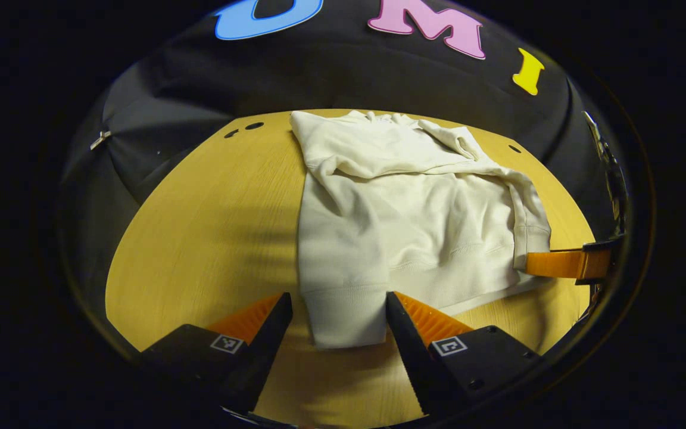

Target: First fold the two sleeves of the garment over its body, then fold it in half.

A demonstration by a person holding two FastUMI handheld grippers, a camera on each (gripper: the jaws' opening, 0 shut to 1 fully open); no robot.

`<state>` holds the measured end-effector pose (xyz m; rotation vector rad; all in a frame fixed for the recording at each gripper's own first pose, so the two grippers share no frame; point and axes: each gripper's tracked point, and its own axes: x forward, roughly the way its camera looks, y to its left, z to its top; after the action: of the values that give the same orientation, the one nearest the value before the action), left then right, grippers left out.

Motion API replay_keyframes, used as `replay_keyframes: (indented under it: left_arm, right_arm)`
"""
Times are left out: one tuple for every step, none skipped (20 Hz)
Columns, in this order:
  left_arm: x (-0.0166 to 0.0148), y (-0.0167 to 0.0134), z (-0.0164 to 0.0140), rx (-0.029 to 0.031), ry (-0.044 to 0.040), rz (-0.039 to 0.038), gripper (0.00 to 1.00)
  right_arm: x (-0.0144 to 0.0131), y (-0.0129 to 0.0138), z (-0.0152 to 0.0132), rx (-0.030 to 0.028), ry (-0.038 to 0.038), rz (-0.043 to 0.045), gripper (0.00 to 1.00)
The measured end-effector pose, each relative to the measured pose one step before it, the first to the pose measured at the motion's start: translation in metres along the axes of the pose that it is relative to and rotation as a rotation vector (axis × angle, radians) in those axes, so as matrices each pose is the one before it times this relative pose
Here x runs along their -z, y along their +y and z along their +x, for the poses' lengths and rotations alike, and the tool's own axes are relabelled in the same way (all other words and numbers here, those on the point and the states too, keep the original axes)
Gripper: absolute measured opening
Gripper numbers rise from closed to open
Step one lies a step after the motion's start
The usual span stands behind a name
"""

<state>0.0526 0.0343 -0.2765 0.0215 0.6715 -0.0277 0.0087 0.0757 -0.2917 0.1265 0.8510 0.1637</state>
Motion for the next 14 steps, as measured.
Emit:
replay_keyframes:
  left_arm:
    - [-0.00075, -0.00016, -0.00012, -0.00683, -0.00175, -0.00416, 0.93]
    - [0.00048, -0.00277, 0.00042, 0.00225, 0.00017, -0.00328, 0.92]
    - [0.00066, -0.00447, 0.00004, 0.00451, -0.00095, 0.00356, 0.87]
    - [0.00036, -0.00329, 0.0, -0.00031, -0.00511, 0.01065, 0.82]
    - [0.0003, -0.00277, -0.00032, 0.00723, -0.00004, 0.00583, 0.72]
    - [-0.00123, -0.00414, 0.00108, 0.00859, -0.00109, 0.00344, 0.67]
    - [0.00062, -0.00478, -0.00028, 0.01125, 0.00225, 0.00096, 0.58]
    - [-0.00041, -0.00356, 0.00033, 0.00526, 0.00191, -0.00261, 0.41]
    - [-0.00118, -0.00036, -0.0002, -0.00865, 0.00183, 0.00229, 0.24]
    - [-0.00065, -0.00064, 0.00079, -0.00328, 0.00024, 0.00363, 0.25]
    - [-0.00037, -0.00065, 0.0002, 0.00185, -0.00224, -0.00084, 0.21]
    - [-0.00061, -0.00052, -0.00057, 0.004, -0.00055, -0.00529, 0.18]
    - [-0.00114, -0.00015, 0.00028, 0.00612, 0.00558, -0.00649, 0.11]
    - [-0.00158, -0.0003, 0.00023, 0.00628, 0.00758, -0.00456, 0.09]
  right_arm:
    - [0.00132, -0.00121, 0.00254, 0.01948, 0.00228, -0.01154, 0.97]
    - [-0.00082, -0.00017, 0.0006, 0.01387, 0.00011, -0.0076, 0.95]
    - [0.00247, 0.00343, 0.00219, -0.00007, 0.0045, 0.00111, 0.88]
    - [-0.00158, 0.0022, -0.00011, 0.00398, 0.00065, 0.00231, 0.83]
    - [0.00246, 0.00342, 0.0007, -0.00457, 0.00532, 0.00021, 0.69]
    - [0.00125, 0.00118, 0.00158, -0.00247, 0.00475, -0.00172, 0.65]
    - [-0.00027, 0.00263, -0.00081, -0.00992, 0.0089, 0.00084, 0.41]
    - [0.00057, 0.00326, 0.00158, -0.02036, 0.00297, -0.00765, 0.4]
    - [0.00145, 0.00197, 0.00073, -0.01538, 0.01356, -0.00604, 0.3]
    - [-0.00138, -0.00065, 0.00001, -0.00643, -0.00134, -0.00337, 0.23]
    - [0.00071, 0.00052, -0.00041, -0.00436, 0.00212, -0.00138, 0.16]
    - [0.00008, 0.00032, 0.00042, -0.00428, 0.00146, -0.00543, 0.14]
    - [-0.00022, 0.00042, -0.00023, -0.00746, -0.0013, -0.00238, 0.12]
    - [0.00118, 0.00157, -0.0019, -0.0078, 0.00504, -0.00022, 0.08]
